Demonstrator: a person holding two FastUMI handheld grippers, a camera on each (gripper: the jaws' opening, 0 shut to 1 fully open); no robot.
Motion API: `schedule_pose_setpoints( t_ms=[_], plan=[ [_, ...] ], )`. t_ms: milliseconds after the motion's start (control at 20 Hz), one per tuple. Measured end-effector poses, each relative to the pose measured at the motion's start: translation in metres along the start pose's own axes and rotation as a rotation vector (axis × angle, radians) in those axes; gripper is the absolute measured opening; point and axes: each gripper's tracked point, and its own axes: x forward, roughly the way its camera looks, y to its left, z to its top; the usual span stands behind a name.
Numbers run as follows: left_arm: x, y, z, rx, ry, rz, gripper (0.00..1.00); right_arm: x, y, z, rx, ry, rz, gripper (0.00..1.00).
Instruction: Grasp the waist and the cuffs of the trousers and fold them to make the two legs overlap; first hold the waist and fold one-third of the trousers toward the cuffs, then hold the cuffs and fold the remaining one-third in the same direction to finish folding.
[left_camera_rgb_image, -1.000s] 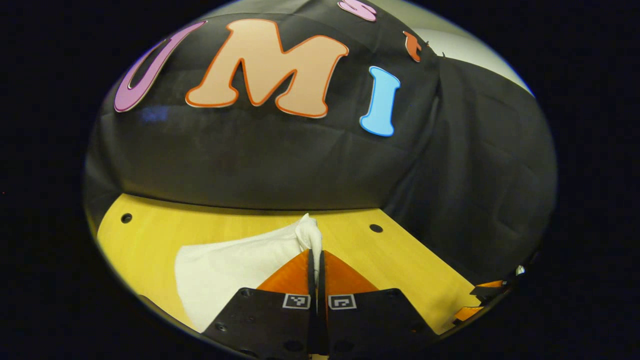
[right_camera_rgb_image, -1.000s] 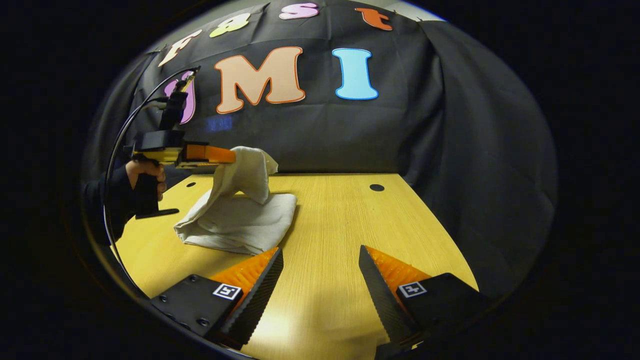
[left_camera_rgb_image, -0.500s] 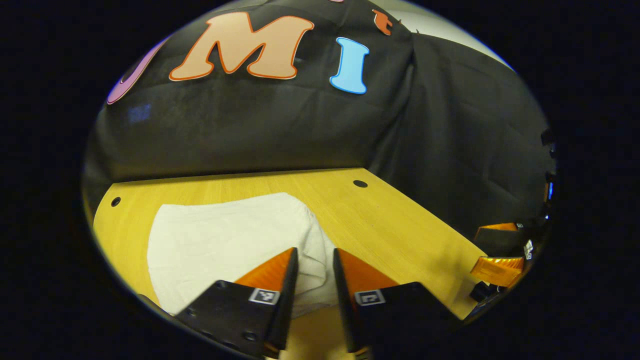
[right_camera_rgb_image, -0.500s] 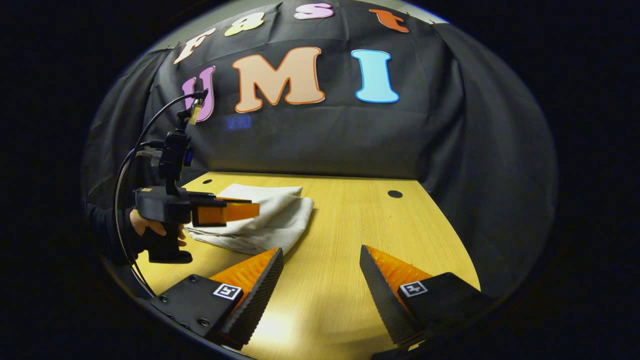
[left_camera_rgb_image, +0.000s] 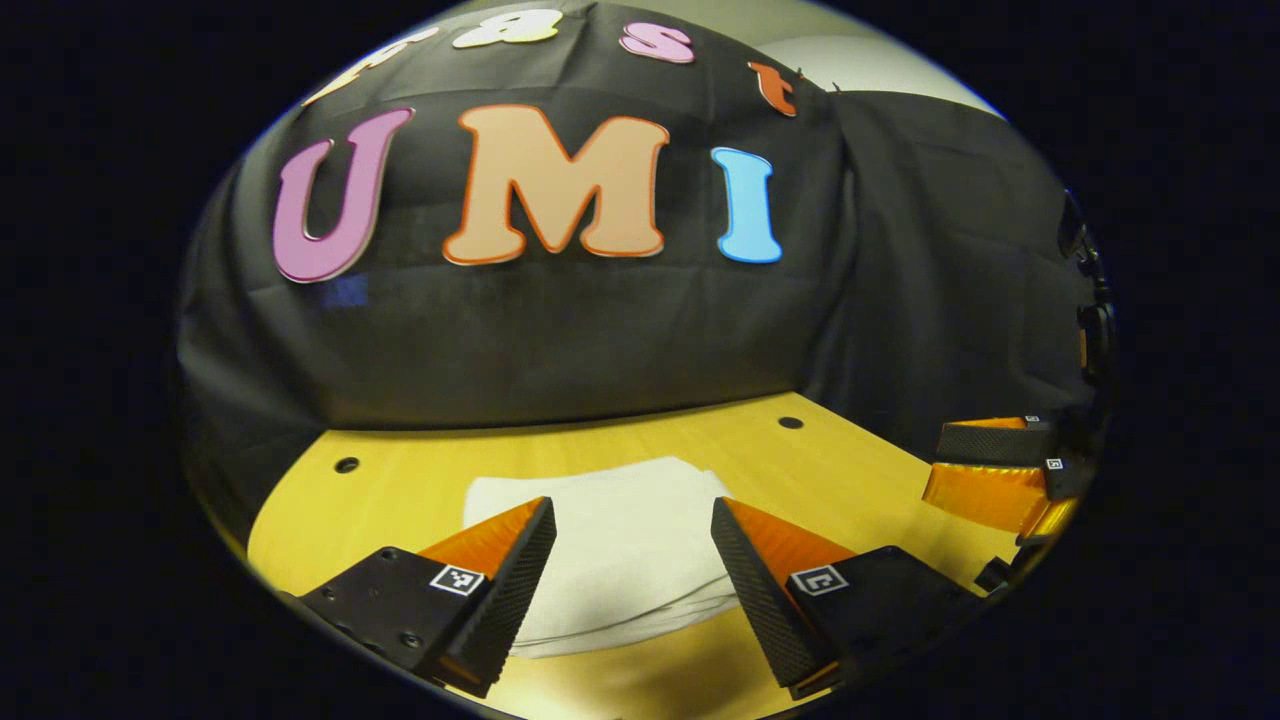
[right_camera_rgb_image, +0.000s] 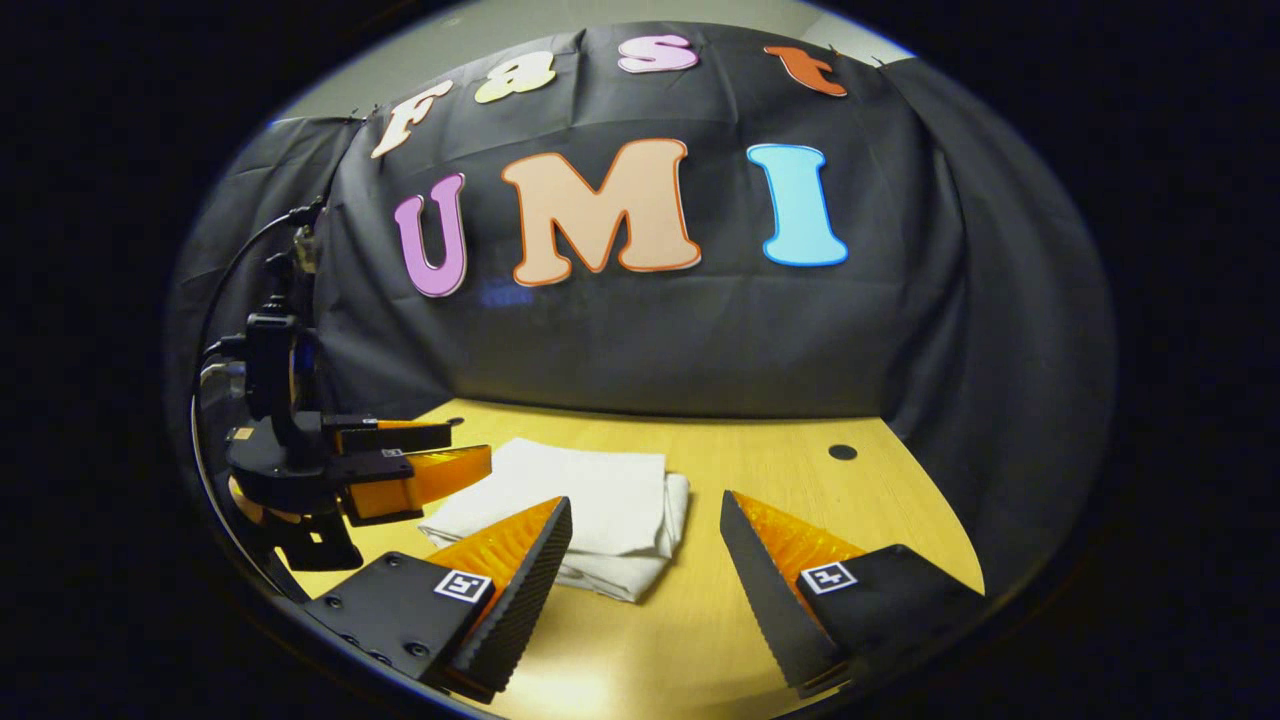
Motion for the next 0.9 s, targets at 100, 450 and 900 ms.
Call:
schedule_pose_setpoints(
  t_ms=[100, 450, 900],
  plan=[
    [-0.021, 0.031, 0.014, 0.000, -0.032, 0.057, 0.95, 0.002, 0.021, 0.026, -0.004, -0.059, 0.012, 0.96],
    [-0.094, 0.129, 0.065, 0.042, -0.172, 0.230, 0.94, 0.005, 0.064, 0.087, 0.000, -0.208, 0.007, 0.96],
    [-0.134, 0.174, 0.074, 0.071, -0.221, 0.320, 0.95, -0.002, 0.084, 0.109, 0.006, -0.260, -0.037, 0.96]
  ],
)
